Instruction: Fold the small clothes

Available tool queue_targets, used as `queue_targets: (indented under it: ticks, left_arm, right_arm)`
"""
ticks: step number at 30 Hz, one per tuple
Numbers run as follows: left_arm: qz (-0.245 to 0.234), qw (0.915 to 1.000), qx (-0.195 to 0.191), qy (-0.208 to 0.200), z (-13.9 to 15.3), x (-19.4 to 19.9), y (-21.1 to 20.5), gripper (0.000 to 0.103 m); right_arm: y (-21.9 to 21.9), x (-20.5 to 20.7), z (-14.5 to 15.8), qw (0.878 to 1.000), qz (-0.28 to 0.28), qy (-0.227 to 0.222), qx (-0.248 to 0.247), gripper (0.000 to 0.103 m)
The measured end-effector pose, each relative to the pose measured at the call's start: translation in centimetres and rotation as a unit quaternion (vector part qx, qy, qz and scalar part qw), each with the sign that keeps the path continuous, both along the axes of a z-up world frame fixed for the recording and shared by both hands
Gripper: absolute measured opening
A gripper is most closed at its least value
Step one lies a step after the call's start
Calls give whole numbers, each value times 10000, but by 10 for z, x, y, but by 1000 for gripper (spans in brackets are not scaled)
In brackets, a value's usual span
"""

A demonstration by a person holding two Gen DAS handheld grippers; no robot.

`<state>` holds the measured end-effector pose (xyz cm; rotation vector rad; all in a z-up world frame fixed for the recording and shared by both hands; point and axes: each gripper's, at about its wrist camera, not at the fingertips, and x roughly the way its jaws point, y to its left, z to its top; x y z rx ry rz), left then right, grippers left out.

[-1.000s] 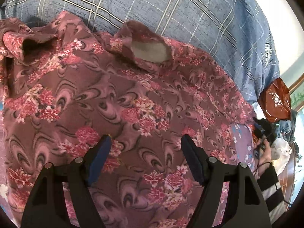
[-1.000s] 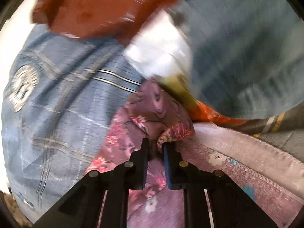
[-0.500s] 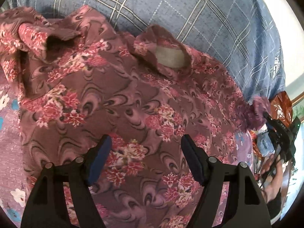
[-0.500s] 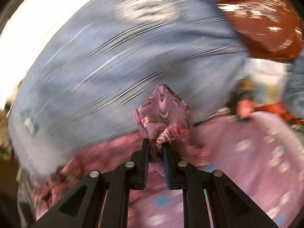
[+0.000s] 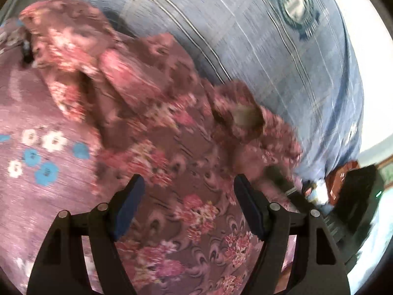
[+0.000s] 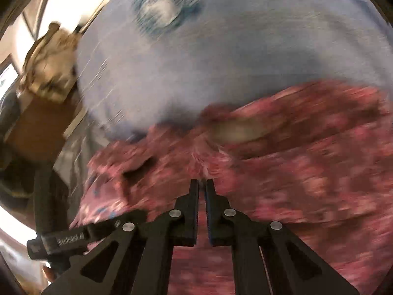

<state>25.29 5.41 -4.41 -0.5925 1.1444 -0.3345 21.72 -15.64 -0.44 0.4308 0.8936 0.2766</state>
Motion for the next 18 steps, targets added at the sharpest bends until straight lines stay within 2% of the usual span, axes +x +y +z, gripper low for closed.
queue_targets:
  ticks: [2, 4, 6, 7, 9, 10, 13, 15, 18]
  left_arm:
    - [120, 9998, -128, 77, -3, 1, 11, 75]
    - [103, 9993, -286, 211, -9, 2, 14, 75]
    - [4, 9987, -402, 301, -14, 0, 10, 75]
    - [-63, 9985, -443, 321, -15, 0, 6, 76]
    - [-196, 9982, -470, 327, -17, 0, -7, 84]
    - [-258, 9981, -465, 297, -17, -1, -15, 84]
    - [-554, 9956, -651, 392, -23, 1, -41, 84]
    - [-597, 9958, -562, 419, -24, 4, -56, 84]
    - [-496, 9969, -439, 435, -21, 14, -75, 85]
  right_arm:
    - [29, 14, -22, 9991, 214, 358, 114, 15]
    - [50, 20, -36, 9964, 397, 751, 23, 19]
    - [51, 10, -38, 9958, 468, 781, -8, 20]
    - [44, 2, -33, 9966, 437, 698, 67, 24]
    - [13, -20, -25, 9979, 155, 592, 225, 49]
    - [-10, -31, -23, 9978, -103, 590, 285, 53]
    - [-66, -59, -22, 9954, -663, 627, 292, 54]
    - [-96, -75, -28, 9929, -928, 698, 270, 55]
    - [-134, -96, -48, 9869, -1230, 873, 578, 57]
